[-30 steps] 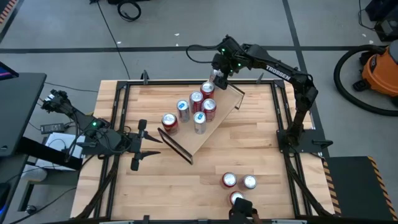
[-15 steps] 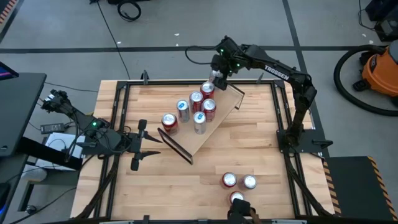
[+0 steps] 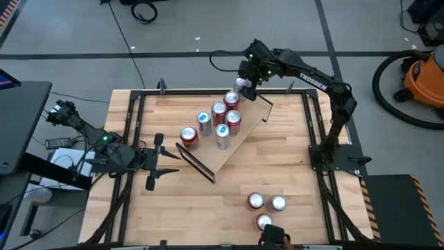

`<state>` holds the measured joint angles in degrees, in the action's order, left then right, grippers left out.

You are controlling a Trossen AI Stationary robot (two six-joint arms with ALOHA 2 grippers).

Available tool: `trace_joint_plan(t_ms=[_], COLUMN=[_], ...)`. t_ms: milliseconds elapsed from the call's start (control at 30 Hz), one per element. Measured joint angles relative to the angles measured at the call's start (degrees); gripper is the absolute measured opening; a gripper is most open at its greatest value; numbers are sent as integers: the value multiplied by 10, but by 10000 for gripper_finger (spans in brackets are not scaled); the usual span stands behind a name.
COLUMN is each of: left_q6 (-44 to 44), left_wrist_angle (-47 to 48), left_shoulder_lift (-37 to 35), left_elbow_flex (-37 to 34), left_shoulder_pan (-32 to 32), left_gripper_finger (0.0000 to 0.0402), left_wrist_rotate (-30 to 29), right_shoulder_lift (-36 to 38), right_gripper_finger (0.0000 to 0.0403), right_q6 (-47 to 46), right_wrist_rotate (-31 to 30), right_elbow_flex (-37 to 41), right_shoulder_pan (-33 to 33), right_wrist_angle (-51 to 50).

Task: Place canned beverage on shelf
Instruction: Put the red-silver soda can on the shelf, then put the red and black soda can on the shelf aligned with the other red and black soda can

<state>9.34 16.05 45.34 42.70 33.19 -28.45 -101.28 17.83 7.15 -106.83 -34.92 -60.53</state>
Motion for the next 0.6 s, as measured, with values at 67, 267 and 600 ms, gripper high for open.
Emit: trace_joint_plan(t_ms=[67,267,600], left_q6=[-3,-9,-27], left_wrist_angle=[0,0,0], left_shoulder_lift=[0,0,0], left_elbow_flex=[0,0,0], left_shoulder_pan=[0,0,0], left_gripper_finger=[192,192,192], left_wrist_rotate=[0,0,0], right_shoulder_lift=[7,28,31], right_gripper_finger=[362,361,358], right_q6=[-4,-16,-68], right_wrist_rotate=[-1,-33,-101], right_elbow_flex=[0,0,10], right_shoulder_pan=[1,22,83], right_wrist_angle=[-9,-52,-73])
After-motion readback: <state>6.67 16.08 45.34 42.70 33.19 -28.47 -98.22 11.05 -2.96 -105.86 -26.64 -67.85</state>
